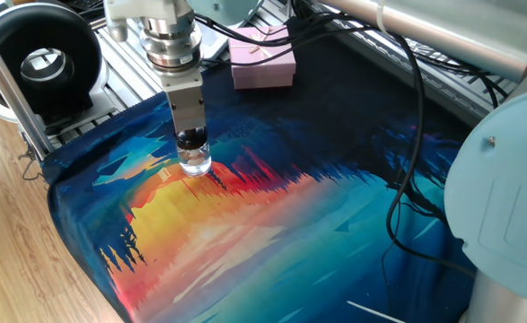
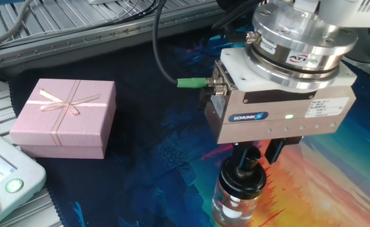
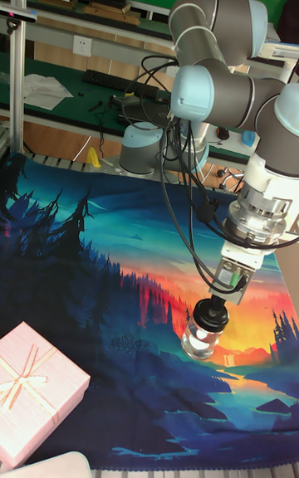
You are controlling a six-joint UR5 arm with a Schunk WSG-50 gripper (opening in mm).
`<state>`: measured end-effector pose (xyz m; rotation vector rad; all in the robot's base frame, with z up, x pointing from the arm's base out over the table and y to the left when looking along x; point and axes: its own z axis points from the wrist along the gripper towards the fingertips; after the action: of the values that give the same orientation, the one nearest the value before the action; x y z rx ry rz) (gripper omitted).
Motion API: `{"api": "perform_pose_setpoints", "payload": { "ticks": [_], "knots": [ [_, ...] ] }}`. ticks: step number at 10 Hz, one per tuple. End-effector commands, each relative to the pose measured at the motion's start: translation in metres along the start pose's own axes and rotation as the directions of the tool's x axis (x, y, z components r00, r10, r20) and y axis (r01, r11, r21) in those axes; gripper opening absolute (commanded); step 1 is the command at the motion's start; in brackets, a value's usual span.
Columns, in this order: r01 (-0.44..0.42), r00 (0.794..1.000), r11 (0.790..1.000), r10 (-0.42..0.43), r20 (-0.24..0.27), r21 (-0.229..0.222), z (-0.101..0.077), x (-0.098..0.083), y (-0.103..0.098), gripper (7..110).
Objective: Screw the lid onto the jar
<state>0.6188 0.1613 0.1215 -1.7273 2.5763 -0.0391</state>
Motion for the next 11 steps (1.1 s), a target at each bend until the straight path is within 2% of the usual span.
{"api": "perform_pose_setpoints", "payload": {
  "ticks": [1,5,8,11],
  "knots": [
    [0.005,1.0,1.0,-0.005,0.014,-0.002,-0.0008,-0.0009,-0.0021,44],
    [0.018,1.0,1.0,-0.018,0.02,-0.003,0.0002,0.0009,-0.0044,44],
    [0.032,0.999,0.998,-0.031,0.023,-0.044,0.0006,0.0031,0.0003,44],
    [0.026,0.999,0.999,-0.025,0.02,-0.034,0.0008,0.0039,-0.0032,44]
  ]
}}
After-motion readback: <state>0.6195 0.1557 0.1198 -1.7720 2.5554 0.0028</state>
